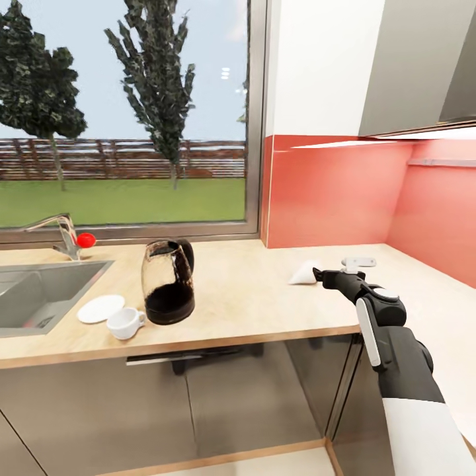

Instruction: Set up a coffee station on the kitchen countertop: keep the coffee maker on the countertop, move the bottle of coffee from the kitchen shelf to the counter next to the coffee maker, place a paper coffee filter on top of the coffee maker, put the saucer next to the coffee maker with the coffee cup on the saucer, and place the electric kettle next to the coffee maker.

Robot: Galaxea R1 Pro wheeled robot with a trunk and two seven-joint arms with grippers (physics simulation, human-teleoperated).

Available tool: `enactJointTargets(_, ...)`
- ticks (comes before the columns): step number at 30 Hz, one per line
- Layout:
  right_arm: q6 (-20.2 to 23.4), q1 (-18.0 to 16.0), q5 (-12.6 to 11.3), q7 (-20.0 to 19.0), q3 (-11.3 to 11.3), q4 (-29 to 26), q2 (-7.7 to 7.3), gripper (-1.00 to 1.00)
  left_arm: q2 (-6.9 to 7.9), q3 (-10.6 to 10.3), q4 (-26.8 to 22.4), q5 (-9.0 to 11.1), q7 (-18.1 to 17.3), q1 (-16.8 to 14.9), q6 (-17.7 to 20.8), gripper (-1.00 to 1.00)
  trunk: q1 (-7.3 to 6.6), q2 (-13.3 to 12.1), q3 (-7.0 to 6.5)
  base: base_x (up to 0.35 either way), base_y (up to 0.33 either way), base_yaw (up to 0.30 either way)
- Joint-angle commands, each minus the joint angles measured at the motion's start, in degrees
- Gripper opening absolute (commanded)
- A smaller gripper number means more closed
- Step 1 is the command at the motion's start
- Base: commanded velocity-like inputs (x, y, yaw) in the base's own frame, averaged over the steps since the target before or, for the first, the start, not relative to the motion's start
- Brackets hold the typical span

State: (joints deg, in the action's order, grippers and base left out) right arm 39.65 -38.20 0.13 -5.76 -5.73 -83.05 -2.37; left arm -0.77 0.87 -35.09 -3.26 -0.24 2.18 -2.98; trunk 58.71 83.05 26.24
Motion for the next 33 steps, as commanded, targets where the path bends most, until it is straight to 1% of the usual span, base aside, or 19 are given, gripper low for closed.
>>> enactJointTargets(1, 0.3, 0.0, 0.0, -0.3, -0.1, -0.1, 0.00, 1.00, -0.02, 0.1, -0.1, -0.3, 0.0, 0.0, -0.1, 1.00, 0.02, 0.0, 0.05, 0.168, -0.009, 0.000)
enactJointTargets(13, 0.2, 0.0, 0.1, -0.4, 0.0, 1.2, 0.00, 1.00, -0.02, 0.1, -0.1, -0.3, 0.0, 0.0, -0.1, 1.00, 0.02, 0.0, 0.05, 0.201, -0.002, 0.000)
enactJointTargets(20, 0.2, 0.0, 0.1, -0.3, 0.0, 2.5, -0.03, 1.00, 0.01, 0.1, -0.1, -0.3, 0.0, 0.0, -0.1, 1.00, 0.02, 0.0, 0.05, 0.114, -0.032, 0.000)
enactJointTargets(26, -0.1, 0.0, 0.2, -0.3, 0.3, 6.9, -0.14, 1.00, 0.06, 0.1, -0.2, -0.3, 0.0, 0.0, -0.1, 1.00, 0.02, 0.0, 0.05, 0.058, -0.048, 0.000)
enactJointTargets(29, -1.1, 0.0, 0.2, -0.3, 0.3, 9.2, -0.17, 1.00, 0.06, 0.1, -0.2, -0.3, 0.1, 0.0, -0.1, 1.00, 0.02, 0.0, 0.05, 0.150, -0.140, 0.000)
enactJointTargets(30, -2.2, 0.0, 0.2, -0.3, 0.3, 10.9, -0.17, 1.00, 0.06, 0.1, -0.2, -0.3, 0.1, 0.0, -0.1, 1.00, 0.02, 0.0, 0.05, 0.041, -0.037, 0.000)
enactJointTargets(33, -2.5, -0.1, 0.2, -0.3, 0.3, 11.8, -0.17, 1.00, 0.06, 0.1, -0.2, -0.3, 0.1, 0.0, -0.1, 1.00, 0.02, 0.0, 0.05, 0.035, -0.027, 0.000)
